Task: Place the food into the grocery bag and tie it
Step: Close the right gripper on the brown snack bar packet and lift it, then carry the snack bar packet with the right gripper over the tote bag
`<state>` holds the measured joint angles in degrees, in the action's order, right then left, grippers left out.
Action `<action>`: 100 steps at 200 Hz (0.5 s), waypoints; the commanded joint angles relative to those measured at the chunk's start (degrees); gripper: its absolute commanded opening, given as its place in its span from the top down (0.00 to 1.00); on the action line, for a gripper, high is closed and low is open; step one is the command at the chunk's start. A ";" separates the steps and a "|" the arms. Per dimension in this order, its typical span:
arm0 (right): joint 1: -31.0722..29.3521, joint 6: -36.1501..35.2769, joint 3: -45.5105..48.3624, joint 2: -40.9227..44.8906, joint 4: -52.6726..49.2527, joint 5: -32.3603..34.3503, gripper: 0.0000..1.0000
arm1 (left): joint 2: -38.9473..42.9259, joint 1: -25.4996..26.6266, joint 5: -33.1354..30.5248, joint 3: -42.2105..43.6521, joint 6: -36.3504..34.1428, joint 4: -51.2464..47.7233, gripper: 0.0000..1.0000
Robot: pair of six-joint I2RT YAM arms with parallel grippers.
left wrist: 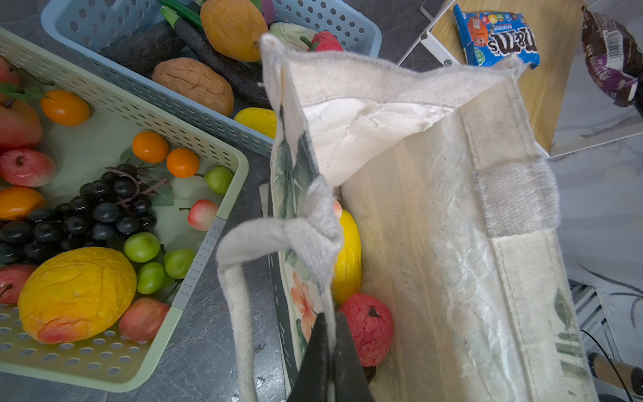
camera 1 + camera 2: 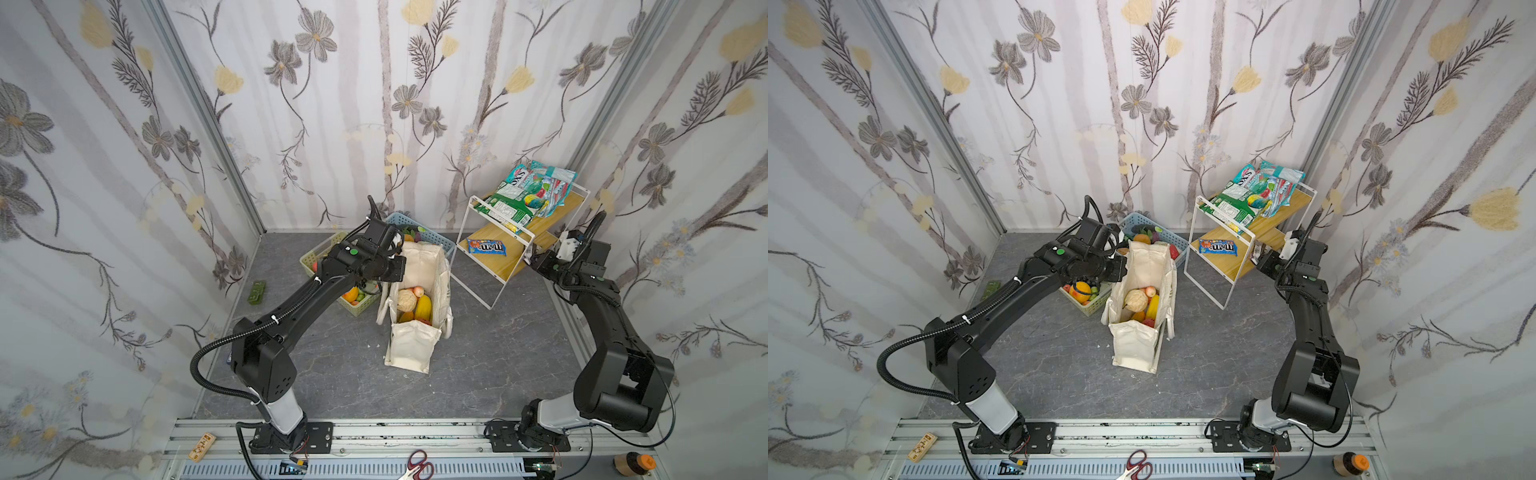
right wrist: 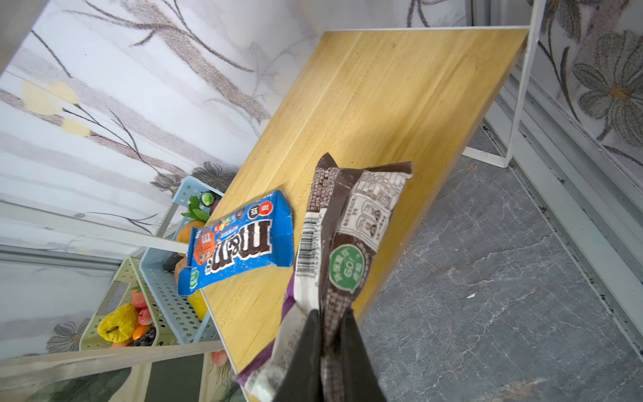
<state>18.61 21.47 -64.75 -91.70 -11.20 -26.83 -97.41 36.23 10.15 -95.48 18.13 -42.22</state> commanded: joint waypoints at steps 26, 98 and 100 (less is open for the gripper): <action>0.38 0.65 1.92 5.61 -1.37 -0.69 0.89 | 0.20 0.03 0.57 0.38 -0.46 1.27 1.00; 0.38 0.67 4.10 14.46 -10.43 3.00 0.89 | 0.03 -0.01 1.43 0.38 -0.82 1.44 1.00; 0.42 0.81 4.37 14.87 -10.56 3.07 0.89 | 0.02 0.01 1.44 0.36 -0.82 1.44 1.00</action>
<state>19.11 22.00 -61.67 -79.64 -18.50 -25.54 -97.41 36.23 10.57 -95.33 17.96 -42.17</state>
